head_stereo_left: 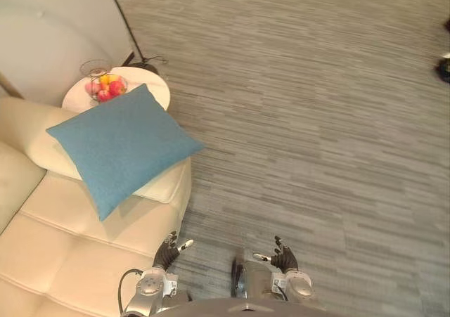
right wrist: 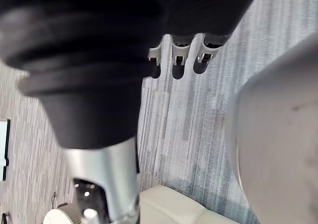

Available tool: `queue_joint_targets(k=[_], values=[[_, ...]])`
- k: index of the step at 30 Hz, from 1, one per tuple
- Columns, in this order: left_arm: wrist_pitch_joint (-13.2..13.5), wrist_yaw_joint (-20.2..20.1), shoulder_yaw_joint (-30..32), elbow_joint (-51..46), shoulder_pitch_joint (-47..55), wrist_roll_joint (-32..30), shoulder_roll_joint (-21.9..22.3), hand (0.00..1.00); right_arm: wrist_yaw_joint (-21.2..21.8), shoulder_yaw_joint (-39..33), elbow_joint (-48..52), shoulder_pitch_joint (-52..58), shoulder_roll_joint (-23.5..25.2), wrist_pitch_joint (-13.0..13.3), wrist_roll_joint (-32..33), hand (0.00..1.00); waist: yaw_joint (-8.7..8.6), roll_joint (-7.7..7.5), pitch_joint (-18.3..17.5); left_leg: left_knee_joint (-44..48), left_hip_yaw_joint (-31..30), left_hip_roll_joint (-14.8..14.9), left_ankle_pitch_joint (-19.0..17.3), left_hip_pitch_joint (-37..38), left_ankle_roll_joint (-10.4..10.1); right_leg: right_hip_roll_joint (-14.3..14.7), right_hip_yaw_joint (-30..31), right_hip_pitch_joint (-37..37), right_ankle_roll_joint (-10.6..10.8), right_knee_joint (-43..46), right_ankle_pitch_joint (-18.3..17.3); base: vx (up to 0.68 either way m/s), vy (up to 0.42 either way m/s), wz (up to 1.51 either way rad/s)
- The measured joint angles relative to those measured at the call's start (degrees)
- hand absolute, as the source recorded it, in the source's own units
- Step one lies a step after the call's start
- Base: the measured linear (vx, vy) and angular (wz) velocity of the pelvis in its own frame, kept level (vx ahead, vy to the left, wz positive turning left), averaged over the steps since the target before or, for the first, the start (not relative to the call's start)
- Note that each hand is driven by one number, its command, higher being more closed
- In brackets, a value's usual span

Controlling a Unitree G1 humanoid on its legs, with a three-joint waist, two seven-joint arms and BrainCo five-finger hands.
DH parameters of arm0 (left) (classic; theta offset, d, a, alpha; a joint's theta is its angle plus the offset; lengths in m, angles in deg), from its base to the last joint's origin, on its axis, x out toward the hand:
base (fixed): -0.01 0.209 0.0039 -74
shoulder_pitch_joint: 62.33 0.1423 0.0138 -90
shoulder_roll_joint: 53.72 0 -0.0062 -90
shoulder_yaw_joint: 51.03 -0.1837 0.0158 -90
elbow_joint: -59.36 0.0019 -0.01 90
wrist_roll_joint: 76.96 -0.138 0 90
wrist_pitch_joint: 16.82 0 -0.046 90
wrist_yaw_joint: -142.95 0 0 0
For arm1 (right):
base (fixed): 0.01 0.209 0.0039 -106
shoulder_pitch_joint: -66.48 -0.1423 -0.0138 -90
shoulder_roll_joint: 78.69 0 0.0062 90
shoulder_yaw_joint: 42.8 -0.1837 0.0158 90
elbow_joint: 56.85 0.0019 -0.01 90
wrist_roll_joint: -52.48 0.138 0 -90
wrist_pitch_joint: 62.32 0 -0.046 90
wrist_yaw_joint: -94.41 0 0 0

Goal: Pick up cushions and gather them together orderly.

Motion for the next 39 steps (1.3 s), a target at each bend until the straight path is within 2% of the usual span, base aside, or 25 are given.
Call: queue_joint_targets(k=[1,2,3,4,5,6,7,8,10,12,14,15,16,17,19,21,23,31,35,39], values=[[0.0,0.0,0.5,0.2,-0.1,0.0,0.0,0.0,0.0,0.0,0.0,0.3,0.2,-0.1,0.0,0.0,0.0,-0.96,0.1,0.2,-2.7,0.0,-1.9,1.3,-1.3,-1.2,3.0,0.2,0.5,-3.5,2.2,0.64,-0.493,1.49],[-0.1,0.3,1.1,1.6,-0.4,0.0,0.4,0.0,0.0,-0.2,-0.1,0.5,0.0,-0.4,0.3,0.0,-0.16,-1.52,0.3,1.6,-6.5,1.3,-5.0,2.8,-2.9,-1.4,4.1,0.7,1.3,-1.0,9.0,0.63,-0.516,1.35],[-0.1,0.5,1.3,2.4,-0.6,0.0,0.4,0.0,0.0,-0.4,-0.1,0.6,-0.2,-0.4,0.4,0.0,-0.27,-0.6,0.4,2.8,-7.9,2.2,-5.5,2.7,-3.3,-0.8,3.7,0.9,0.9,1.0,10.2,0.49,-0.458,1.41],[-0.2,0.8,1.4,3.7,-0.9,0.0,1.8,0.0,-0.1,-1.0,-0.1,0.0,-1.0,-0.4,0.4,0.0,-0.55,2.07,0.5,6.4,-10.4,4.2,-5.4,1.3,-3.5,0.3,0.5,0.8,-0.4,5.4,7.7,0.45,-0.415,1.29],[-0.1,1.1,1.9,3.9,-0.8,0.0,3.0,0.0,0.0,-1.0,-0.4,-0.6,-2.0,-0.4,0.5,0.0,-0.34,3.68,0.0,13.0,-11.8,6.0,-3.2,-2.5,-5.3,0.7,-2.8,0.5,-2.3,9.7,4.6,0.43,-0.416,1.21],[-0.1,1.2,2.5,3.9,-0.7,0.0,3.3,0.0,0.0,-1.0,-0.3,-0.8,-2.0,-0.4,0.6,0.0,-0.07,3.84,-0.2,15.6,-11.8,6.2,-1.9,-4.1,-5.8,0.5,-4.0,0.4,-3.2,11.2,3.3,0.49,-0.478,1.11],[-0.1,1.5,3.5,3.8,-0.7,0.4,3.5,0.0,-0.1,-0.9,0.2,-1.0,-1.8,-0.4,1.0,0.0,-0.02,4.04,-0.3,21.4,-11.1,7.4,1.9,-7.8,-6.6,0.1,-7.2,1.3,-4.7,12.5,1.1,0.37,-0.364,1.11],[-0.1,1.9,4.3,3.6,-0.8,0.6,3.4,0.0,-0.1,-0.8,0.4,-1.0,-1.4,-0.3,1.1,0.0,0.11,4.06,-0.3,26.5,-8.7,9.4,6.5,-11.4,-6.5,0.0,-10.5,3.6,-6.2,11.4,-0.2,0.36,-0.344,1.12],[-0.1,2.2,5.4,2.5,-0.5,1.2,3.4,0.0,-0.3,-1.0,0.4,-0.9,-1.4,-0.3,1.2,0.0,0.65,3.91,-0.2,30.0,-3.9,11.7,6.2,-14.2,-6.4,-0.3,-14.3,7.5,-7.3,8.5,-0.6,0.29,-0.289,0.95],[0.1,2.2,5.6,1.3,0.2,2.0,3.4,0.0,-0.9,-2.4,0.4,-0.6,-1.7,-0.1,2.4,0.0,0.76,3.53,0.0,27.4,1.4,12.1,5.3,-15.0,-6.9,-1.0,-17.9,12.1,-7.4,5.1,-0.5,0.23,-0.204,1.06],[0.1,2.2,5.6,0.2,0.8,2.2,3.4,0.0,-1.0,-3.9,1.9,0.2,-2.0,0.2,2.8,0.0,0.47,3.95,-0.6,19.0,7.6,11.8,5.5,-15.6,-7.1,-2.5,-22.3,14.5,-7.4,3.0,-0.5,0.13,-0.08,1.09],[0.2,2.2,5.6,-0.2,0.8,2.2,3.4,0.0,-1.1,-4.7,3.2,0.8,-2.2,0.4,2.8,0.0,0.28,4.64,-0.9,13.1,10.8,11.8,7.8,-16.2,-6.9,-3.0,-24.5,15.2,-7.3,2.8,-0.5,0.1,0.028,1.15],[0.4,2.2,5.5,-0.2,0.5,2.2,3.1,0.0,-1.0,-5.7,3.5,1.3,-2.6,0.7,2.8,0.0,0.11,5.04,-1.4,7.7,13.4,11.2,9.2,-16.2,-7.5,-3.6,-26.2,15.3,-6.3,2.5,-0.6,0.07,0.064,1.15],[0.4,2.2,5.4,-0.3,0.4,2.1,2.7,0.0,-1.1,-5.9,3.6,1.4,-2.5,0.7,2.8,0.0,-0.07,5.35,-1.8,4.5,13.6,10.2,9.8,-15.3,-8.2,-4.0,-26.9,15.4,-5.7,2.2,-0.6,0.08,0.108,1.03],[0.4,2.3,5.3,-0.2,0.4,1.9,1.0,0.0,-1.1,-6.0,3.6,1.3,-0.7,0.8,2.8,0.0,0.86,3.05,-1.8,-2.8,12.7,7.0,13.3,-13.4,-7.4,-5.2,-27.6,15.5,-4.3,0.2,0.2,0.01,0.085,0.6],[0.3,2.3,5.0,0.4,1.4,1.6,-0.1,0.0,-1.2,-7.2,3.6,1.6,0.4,0.8,2.9,0.0,0.53,2.34,-1.9,-4.9,11.3,5.7,14.5,-12.5,-6.9,-6.0,-28.5,16.6,-4.1,-0.3,0.4,0.0,0.068,0.4],[0.3,2.3,4.7,0.7,2.3,1.6,-0.3,0.0,-1.3,-8.0,3.6,2.0,0.8,0.8,2.9,0.0,0.33,2.26,-1.9,-6.8,10.6,4.6,15.4,-11.0,-6.5,-6.5,-28.4,17.8,-4.0,-0.4,0.4,0.0,0.059,0.28],[0.3,2.2,4.5,2.3,3.1,1.1,-0.6,0.0,-1.3,-8.8,3.7,2.6,1.1,0.8,3.2,0.0,0.12,1.67,-4.3,-15.1,11.5,3.9,19.6,-7.3,-6.2,-5.9,-26.8,17.7,-3.2,-1.6,0.4,-0.05,-0.001,-0.06],[0.4,2.3,8.5,0.5,4.3,1.7,-0.7,0.0,-2.4,-12.1,7.5,4.2,1.0,0.7,3.2,0.0,-0.25,1.45,-5.7,-16.9,12.3,4.1,20.3,-6.2,-6.4,-5.1,-25.2,17.7,-3.2,-2.5,0.5,-0.01,-0.008,-0.1],[0.5,3.3,16.7,-5.8,4.6,2.0,-3.0,0.0,-2.9,-16.2,13.2,3.5,-0.1,0.7,3.1,0.0,-0.03,1.02,-6.2,-17.9,13.9,4.4,20.4,-5.0,-6.5,-4.1,-23.1,17.9,-3.8,-3.2,1.6,0.02,-0.006,-0.19]])
